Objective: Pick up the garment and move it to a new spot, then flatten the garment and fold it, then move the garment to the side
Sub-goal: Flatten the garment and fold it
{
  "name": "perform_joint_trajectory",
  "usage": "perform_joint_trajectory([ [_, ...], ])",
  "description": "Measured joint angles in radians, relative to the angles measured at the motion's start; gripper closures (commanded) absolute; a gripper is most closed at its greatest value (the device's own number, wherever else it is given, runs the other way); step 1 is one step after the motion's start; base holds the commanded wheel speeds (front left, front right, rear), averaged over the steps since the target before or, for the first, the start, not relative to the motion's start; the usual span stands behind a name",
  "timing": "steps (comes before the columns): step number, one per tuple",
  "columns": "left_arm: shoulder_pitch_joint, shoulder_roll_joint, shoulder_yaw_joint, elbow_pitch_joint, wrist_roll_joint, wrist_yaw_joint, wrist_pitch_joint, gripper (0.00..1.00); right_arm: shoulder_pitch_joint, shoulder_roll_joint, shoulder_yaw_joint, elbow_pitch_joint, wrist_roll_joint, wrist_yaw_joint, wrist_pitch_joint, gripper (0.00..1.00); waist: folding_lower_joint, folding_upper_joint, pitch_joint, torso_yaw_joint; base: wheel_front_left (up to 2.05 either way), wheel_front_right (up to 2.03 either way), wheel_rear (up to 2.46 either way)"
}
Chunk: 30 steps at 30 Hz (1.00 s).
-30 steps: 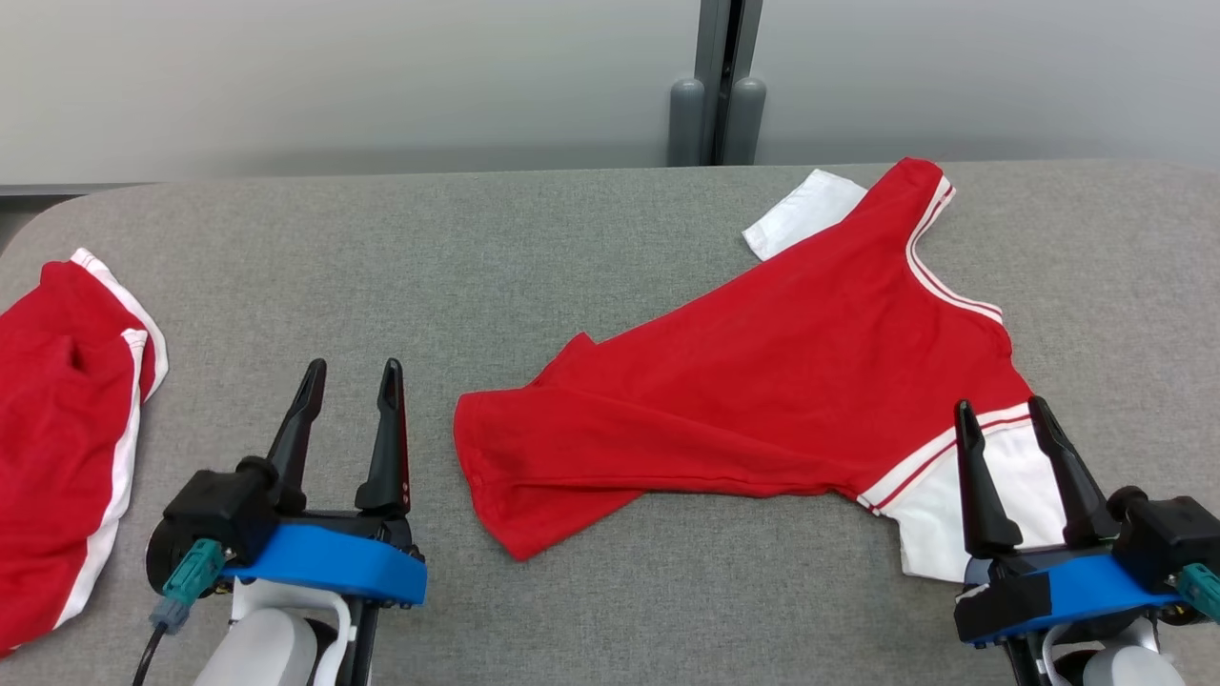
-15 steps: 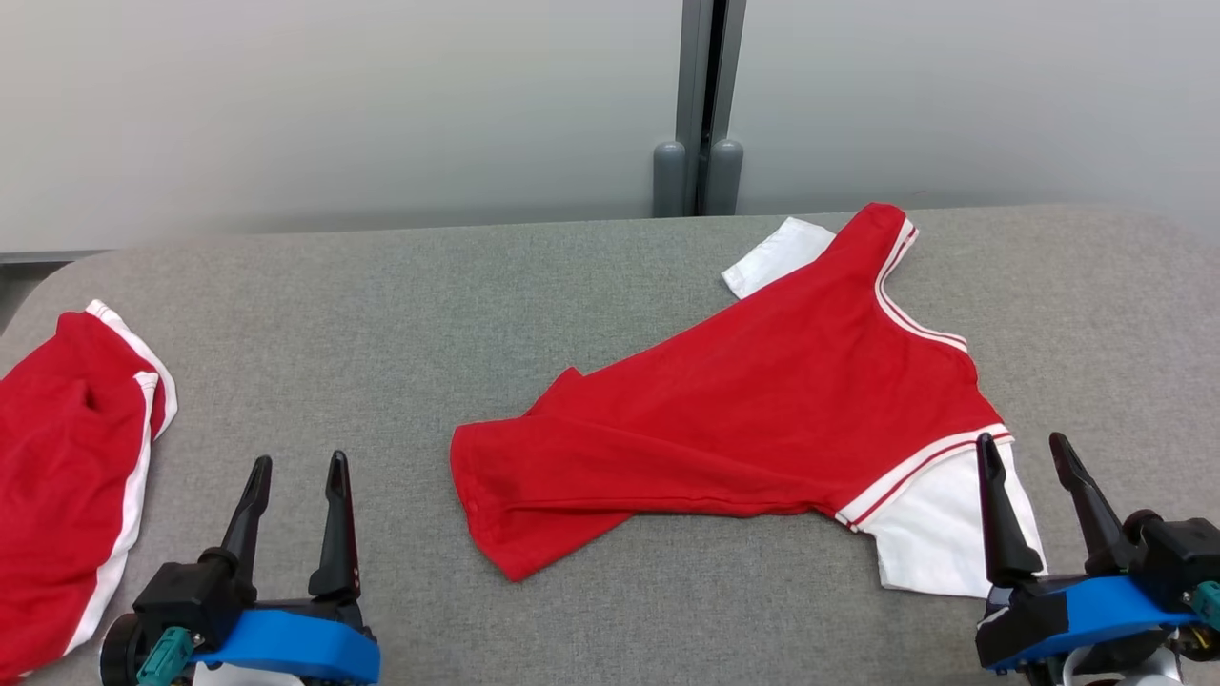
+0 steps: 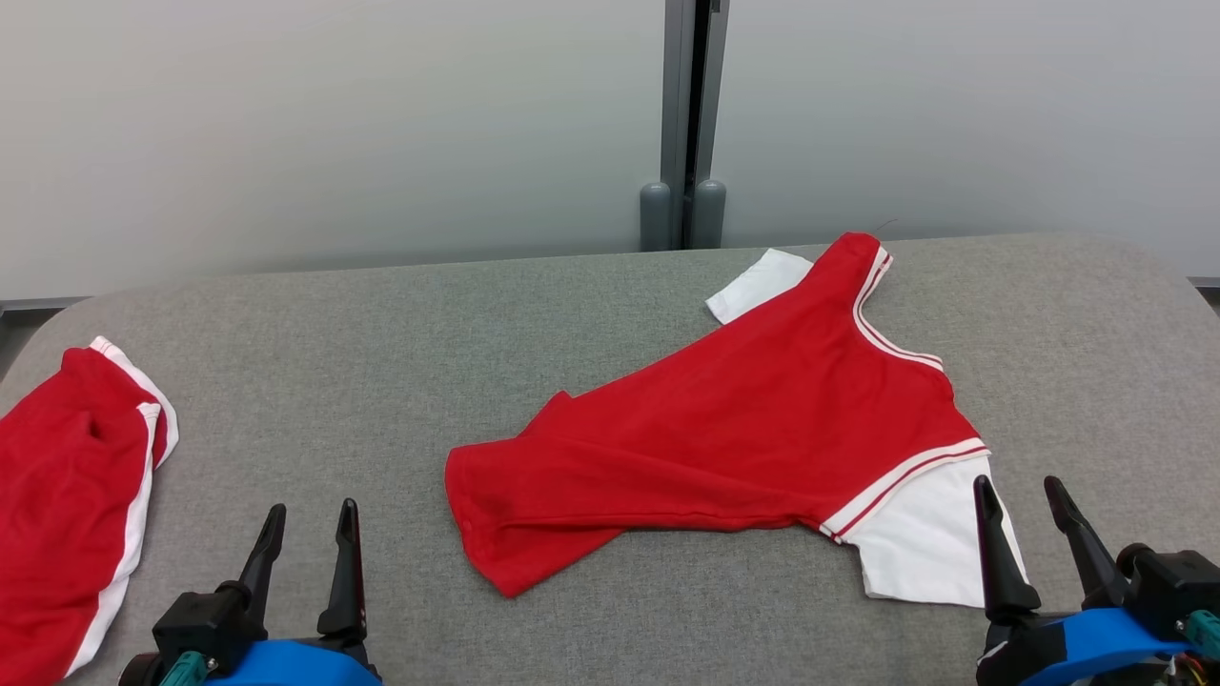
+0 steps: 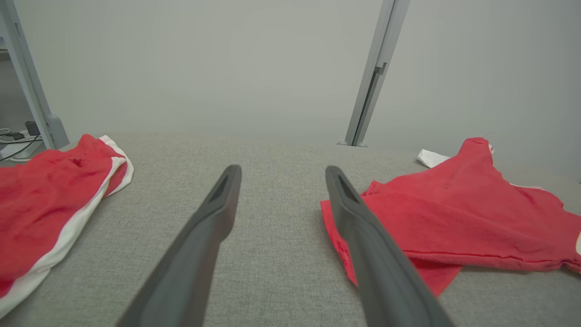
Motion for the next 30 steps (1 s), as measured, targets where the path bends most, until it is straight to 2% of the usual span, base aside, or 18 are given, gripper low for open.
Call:
perform_joint_trajectory([
  [20, -0.022, -0.005, -0.017, 0.035, -0.01, -0.021, 0.006, 0.0, -0.005, 0.0, 0.007, -0.02, 0.014, 0.0, 0.002, 0.0, 0.0001, 0.0, 0.036, -0.002, 0.0, 0.0, 0.0],
  [26, -0.068, -0.021, -0.073, 0.095, -0.007, -0.029, 0.091, 0.0, -0.019, 0.0, -0.011, -0.048, -0.019, 0.0, 0.1, 0.0, 0.0002, -0.0001, 0.056, -0.021, 0.0, 0.0, 0.0],
  [30, -0.124, -0.042, -0.087, 0.163, -0.009, -0.013, 0.137, 0.0, -0.028, 0.0, 0.002, -0.047, -0.009, 0.0, 0.171, 0.0, 0.0002, 0.0, 0.085, -0.043, 0.0, 0.0, 0.0],
])
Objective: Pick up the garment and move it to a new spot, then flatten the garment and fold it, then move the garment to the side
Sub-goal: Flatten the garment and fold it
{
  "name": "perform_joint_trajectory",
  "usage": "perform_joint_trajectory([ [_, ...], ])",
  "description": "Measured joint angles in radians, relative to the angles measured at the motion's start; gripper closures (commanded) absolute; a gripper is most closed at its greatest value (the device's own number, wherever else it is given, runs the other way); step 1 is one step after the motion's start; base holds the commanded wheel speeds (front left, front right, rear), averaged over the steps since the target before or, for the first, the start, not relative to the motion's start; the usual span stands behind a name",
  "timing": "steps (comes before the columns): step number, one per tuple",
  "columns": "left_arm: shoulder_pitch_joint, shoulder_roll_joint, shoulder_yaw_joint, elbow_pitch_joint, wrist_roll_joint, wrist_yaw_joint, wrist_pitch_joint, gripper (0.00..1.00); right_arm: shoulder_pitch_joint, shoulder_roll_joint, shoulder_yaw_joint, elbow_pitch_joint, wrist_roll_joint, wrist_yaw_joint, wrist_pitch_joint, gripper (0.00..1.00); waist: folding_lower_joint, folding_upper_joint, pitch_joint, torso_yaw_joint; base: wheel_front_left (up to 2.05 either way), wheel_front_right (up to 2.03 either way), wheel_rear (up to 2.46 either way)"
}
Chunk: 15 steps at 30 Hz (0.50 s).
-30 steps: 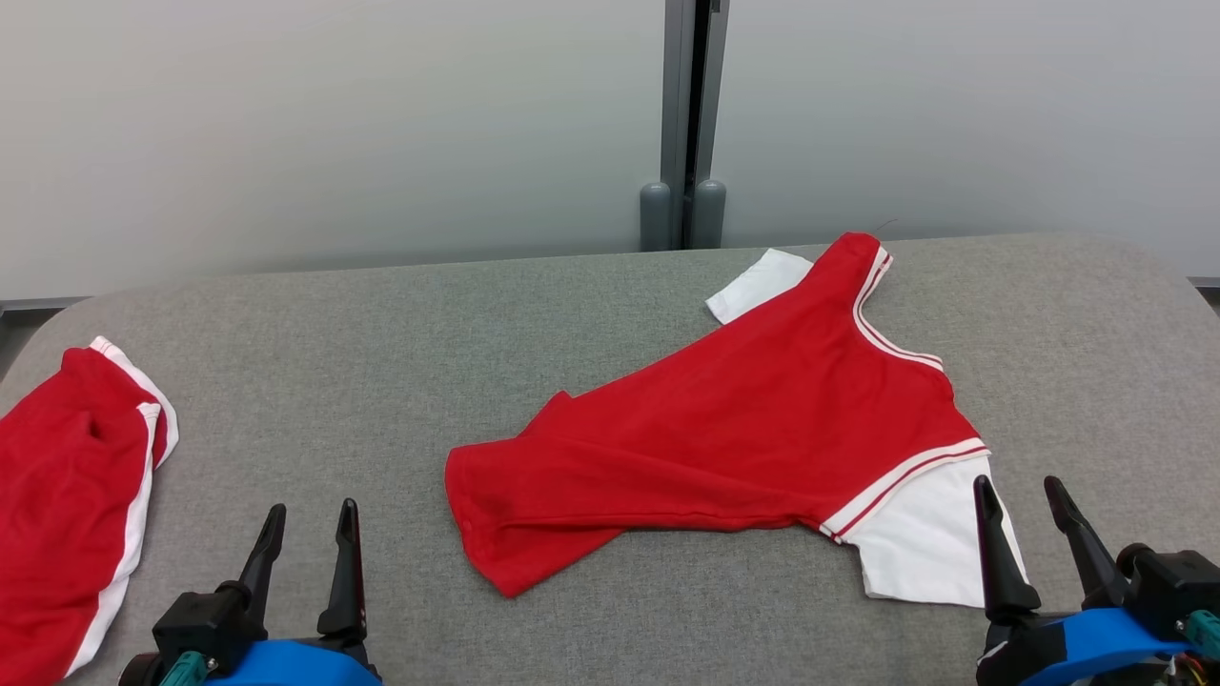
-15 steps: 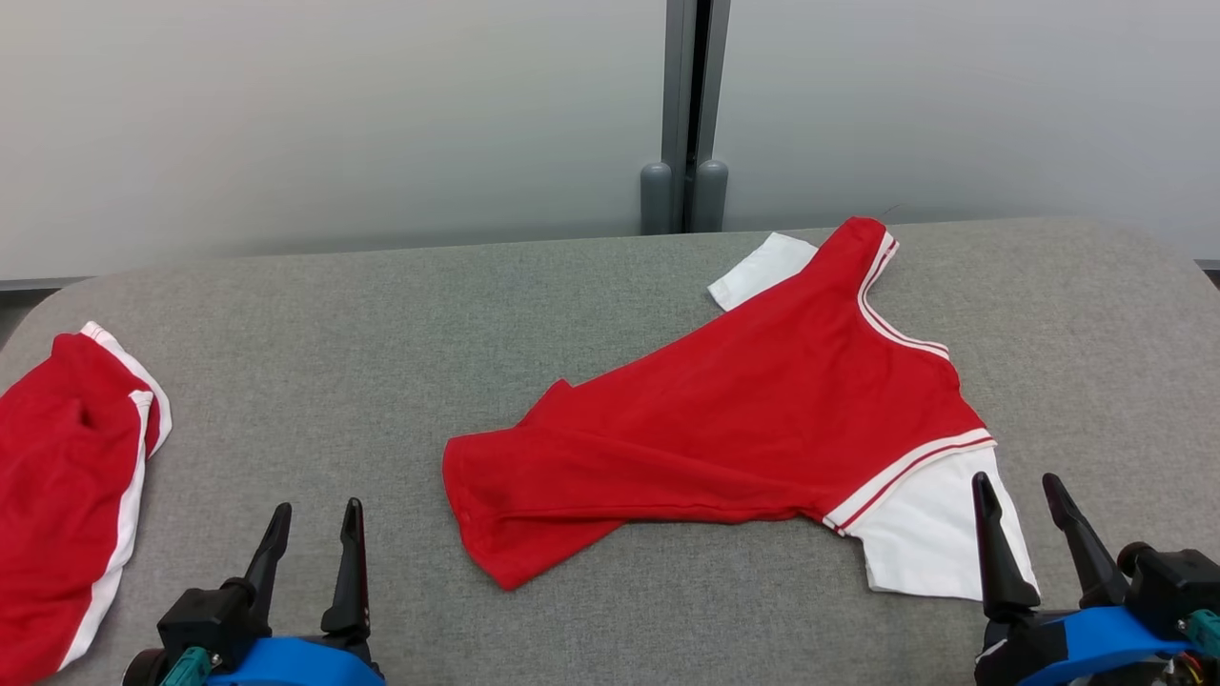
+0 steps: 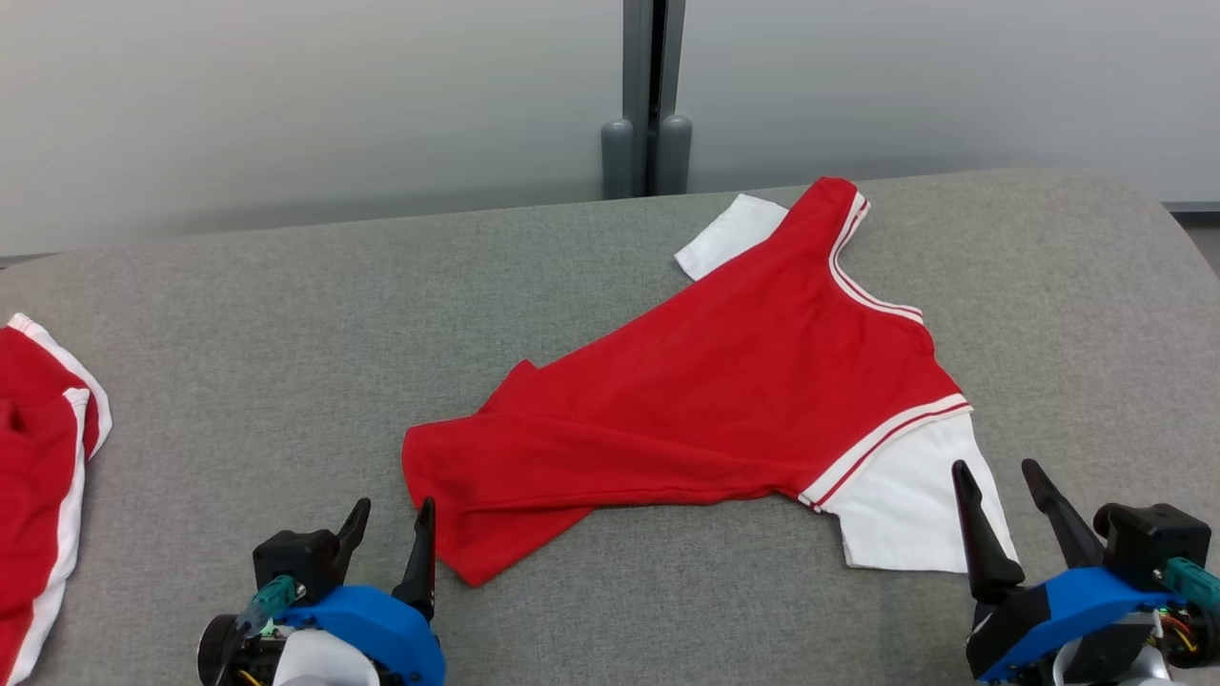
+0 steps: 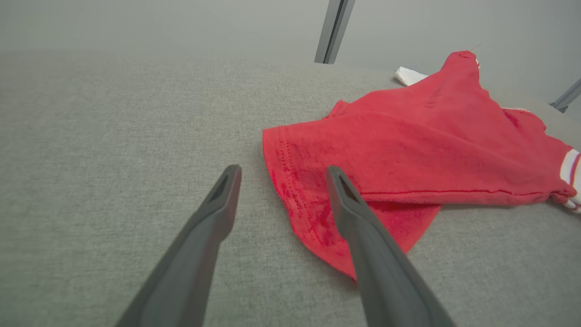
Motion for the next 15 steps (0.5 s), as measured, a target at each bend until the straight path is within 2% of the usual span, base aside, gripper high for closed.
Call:
perform_joint_trajectory([
  [6, -0.061, -0.014, -0.009, 0.114, 0.007, 0.042, 0.057, 0.0, -0.019, 0.0, 0.035, 0.002, 0.024, 0.0, 0.004, 0.0, 0.0, 0.0, 0.043, -0.041, 0.0, 0.0, 0.0],
  [9, -0.08, -0.018, -0.008, 0.145, -0.002, 0.043, 0.071, 0.0, -0.032, 0.0, 0.041, 0.008, 0.033, 0.0, -0.004, 0.0, 0.0, 0.0, 0.059, -0.058, 0.0, 0.0, 0.0],
  [12, -0.104, -0.019, -0.007, 0.179, -0.008, 0.064, 0.097, 0.0, -0.036, 0.0, 0.031, 0.029, 0.03, 0.0, -0.01, 0.0, 0.0, 0.0, 0.077, -0.071, 0.0, 0.0, 0.0],
  [13, -0.11, -0.021, -0.007, 0.185, -0.01, 0.07, 0.104, 0.05, -0.037, 0.0, 0.024, 0.035, 0.027, 0.0, -0.005, 0.0, 0.0, 0.0, 0.079, -0.071, 0.0, 0.0, 0.0],
  [15, -0.114, -0.021, -0.007, 0.189, -0.011, 0.077, 0.107, 1.0, -0.039, 0.0, 0.007, 0.053, 0.013, 0.0, 0.016, 0.0, -0.0001, 0.0, 0.083, -0.072, 0.0, 0.0, 0.0],
])
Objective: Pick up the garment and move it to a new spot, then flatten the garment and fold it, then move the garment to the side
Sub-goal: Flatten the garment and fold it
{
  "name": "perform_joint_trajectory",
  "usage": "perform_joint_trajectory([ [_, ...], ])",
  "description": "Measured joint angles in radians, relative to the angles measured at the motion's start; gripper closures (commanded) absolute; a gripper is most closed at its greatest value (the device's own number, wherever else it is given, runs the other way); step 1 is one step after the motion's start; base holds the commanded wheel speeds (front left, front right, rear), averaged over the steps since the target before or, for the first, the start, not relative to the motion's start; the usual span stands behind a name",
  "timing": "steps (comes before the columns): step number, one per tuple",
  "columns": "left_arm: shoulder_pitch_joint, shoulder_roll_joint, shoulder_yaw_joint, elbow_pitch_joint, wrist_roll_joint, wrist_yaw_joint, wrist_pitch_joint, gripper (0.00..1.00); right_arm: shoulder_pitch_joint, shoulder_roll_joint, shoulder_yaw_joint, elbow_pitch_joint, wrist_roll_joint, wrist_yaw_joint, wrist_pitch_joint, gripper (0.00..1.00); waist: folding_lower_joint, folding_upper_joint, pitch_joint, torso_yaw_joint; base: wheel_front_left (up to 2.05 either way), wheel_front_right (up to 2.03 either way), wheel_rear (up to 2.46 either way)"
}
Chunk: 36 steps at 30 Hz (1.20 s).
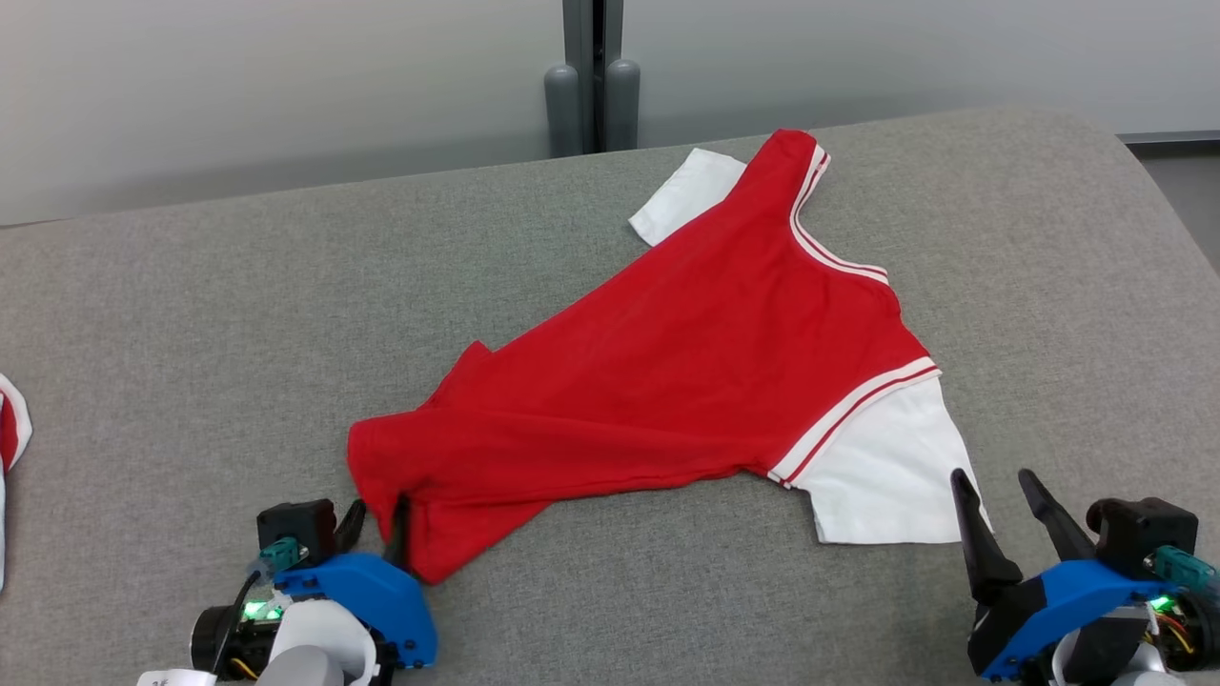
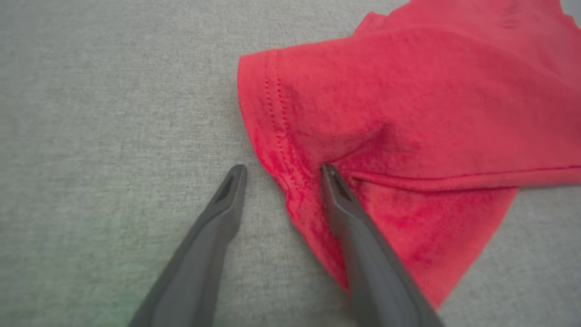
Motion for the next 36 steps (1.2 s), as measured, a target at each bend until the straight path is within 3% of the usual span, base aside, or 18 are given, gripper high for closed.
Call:
perform_joint_trajectory([
  [7, -0.012, 0.002, -0.006, 0.01, -0.008, -0.009, -0.009, 1.0, -0.044, -0.001, -0.077, 0.11, -0.053, 0.0, 0.095, 0.0, 0.0, 0.0, 0.014, 0.016, 0.0, 0.0, 0.0],
  [18, -0.022, -0.006, -0.028, 0.016, -0.02, -0.036, -0.034, 1.0, -0.118, 0.0, -0.09, 0.301, -0.165, 0.0, 0.118, 0.0, 0.0001, 0.0, 0.022, 0.045, 0.0, 0.0, 0.0],
  [19, -0.022, -0.006, -0.029, 0.016, -0.02, -0.036, -0.036, 1.0, -0.126, -0.001, -0.09, 0.313, -0.165, 0.0, 0.114, 0.51, 0.0001, 0.0, 0.022, 0.046, 0.0, 0.0, 0.0],
  [20, -0.023, -0.006, -0.031, 0.017, -0.02, -0.037, -0.038, 1.0, -0.132, -0.001, -0.091, 0.326, -0.165, 0.0, 0.109, 0.71, 0.0001, 0.0, 0.021, 0.047, 0.0, 0.0, 0.0],
  [21, -0.024, -0.006, -0.033, 0.018, -0.021, -0.038, -0.039, 1.0, -0.136, -0.001, -0.09, 0.338, -0.158, 0.0, 0.107, 1.0, 0.0, 0.0, 0.02, 0.048, 0.0, 0.0, 0.0],
  [28, -0.022, -0.01, -0.036, -0.002, -0.038, -0.045, -0.069, 1.0, -0.138, 0.001, -0.104, 0.34, -0.119, 0.0, 0.046, 1.0, 0.0001, 0.0, 0.011, 0.054, 0.0, 0.0, 0.0],
  [36, -0.005, -0.024, -0.004, -0.188, -0.119, -0.073, -0.097, 1.0, -0.136, 0.001, -0.133, 0.131, 0.047, 0.0, 0.0, 1.0, 0.0, 0.0, -0.027, 0.053, 0.0, 0.0, 0.0],
])
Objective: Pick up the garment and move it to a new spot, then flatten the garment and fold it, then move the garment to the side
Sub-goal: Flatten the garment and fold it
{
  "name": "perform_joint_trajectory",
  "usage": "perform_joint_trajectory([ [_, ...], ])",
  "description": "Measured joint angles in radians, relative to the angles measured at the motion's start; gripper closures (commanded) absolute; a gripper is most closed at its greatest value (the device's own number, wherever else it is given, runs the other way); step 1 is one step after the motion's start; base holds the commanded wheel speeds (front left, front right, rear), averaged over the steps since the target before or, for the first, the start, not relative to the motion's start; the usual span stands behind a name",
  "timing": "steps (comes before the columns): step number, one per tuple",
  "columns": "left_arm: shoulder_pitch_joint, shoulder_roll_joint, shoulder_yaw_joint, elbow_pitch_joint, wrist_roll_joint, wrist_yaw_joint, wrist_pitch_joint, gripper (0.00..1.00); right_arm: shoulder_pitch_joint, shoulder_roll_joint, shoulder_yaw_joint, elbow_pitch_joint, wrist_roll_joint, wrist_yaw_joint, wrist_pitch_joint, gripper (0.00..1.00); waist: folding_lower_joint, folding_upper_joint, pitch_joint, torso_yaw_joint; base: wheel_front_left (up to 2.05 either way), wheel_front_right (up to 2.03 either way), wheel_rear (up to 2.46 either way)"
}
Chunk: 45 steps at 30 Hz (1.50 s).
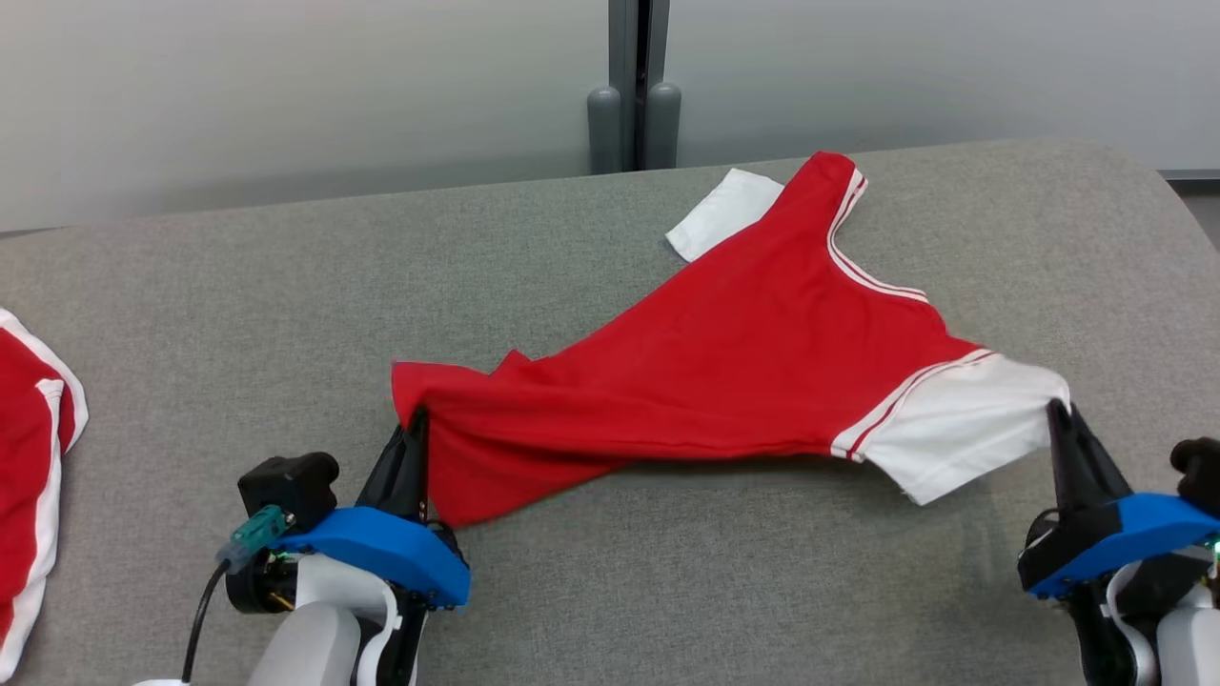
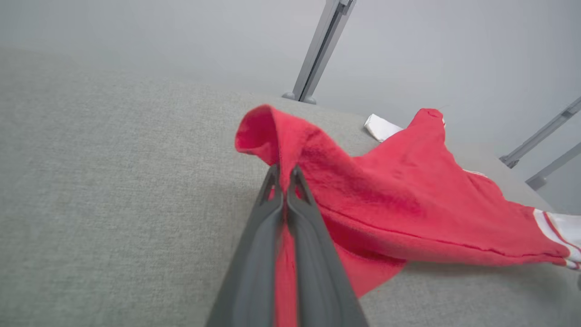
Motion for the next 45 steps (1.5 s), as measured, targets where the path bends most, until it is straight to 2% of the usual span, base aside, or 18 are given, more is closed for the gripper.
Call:
perform_joint_trajectory([
  [6, 0.031, -0.002, 0.011, -0.239, -0.095, -0.023, 0.054, 1.0, 0.021, 0.0, -0.01, -0.255, 0.078, 0.0, 0.033, 1.0, 0.0, 0.0, -0.021, 0.006, 0.0, 0.0, 0.0],
  [11, 0.045, 0.014, 0.031, -0.462, -0.179, -0.028, 0.132, 1.0, 0.022, 0.0, -0.023, -0.468, 0.086, 0.0, 0.086, 1.0, 0.0, 0.0, -0.026, 0.009, 0.0, 0.0, 0.0],
  [18, 0.021, 0.058, 0.07, -0.721, -0.264, 0.011, 0.278, 1.0, -0.02, 0.0, -0.036, -0.683, 0.048, 0.0, 0.155, 1.0, 0.0, 0.0, -0.016, 0.007, 0.0, 0.0, 0.0],
  [21, -0.015, 0.067, 0.072, -0.796, -0.311, 0.025, 0.353, 1.0, -0.068, 0.0, -0.03, -0.75, 0.022, 0.0, 0.182, 1.0, 0.0, 0.0, 0.002, 0.006, 0.0, 0.0, 0.0],
  [24, -0.071, 0.103, 0.084, -0.83, -0.332, 0.043, 0.426, 1.0, -0.144, -0.008, -0.01, -0.772, -0.001, 0.0, 0.217, 1.0, 0.0, 0.0, 0.031, -0.001, 0.0, 0.0, 0.0],
  [28, -0.177, 0.14, 0.121, -0.785, -0.346, 0.068, 0.486, 1.0, -0.282, -0.063, 0.026, -0.67, 0.01, 0.0, 0.258, 1.0, 0.0, 0.0, 0.098, -0.023, 0.0, 0.0, 0.0],
  [31, -0.281, 0.167, 0.136, -0.703, -0.332, 0.075, 0.501, 1.0, -0.425, -0.119, 0.075, -0.524, 0.017, 0.0, 0.252, 1.0, 0.0001, 0.0, 0.165, -0.04, 0.0, 0.0, 0.0],
  [34, -0.408, 0.163, 0.159, -0.596, -0.335, 0.08, 0.49, 1.0, -0.584, -0.151, 0.119, -0.351, 0.018, 0.0, 0.22, 1.0, 0.0002, 0.0, 0.236, -0.052, 0.0, 0.0, 0.0],
  [37, -0.56, 0.19, 0.165, -0.491, -0.283, 0.066, 0.449, 1.0, -0.762, -0.161, 0.133, -0.186, -0.011, 0.0, 0.124, 1.0, 0.0003, 0.0, 0.306, -0.062, 0.0, 0.0, 0.0],
  [40, -0.703, 0.185, 0.155, -0.389, -0.234, 0.049, 0.387, 1.0, -0.923, -0.156, 0.125, -0.039, -0.045, 0.0, 0.012, 1.0, 0.0005, 0.0, 0.358, -0.057, 0.0, 0.0, 0.0],
  [45, -0.898, 0.185, 0.138, -0.248, -0.149, 0.02, 0.233, 1.0, -1.148, -0.136, 0.077, 0.122, -0.114, 0.0, -0.207, 1.0, 0.0005, 0.0, 0.399, -0.035, 0.0, 0.0, 0.0],
])
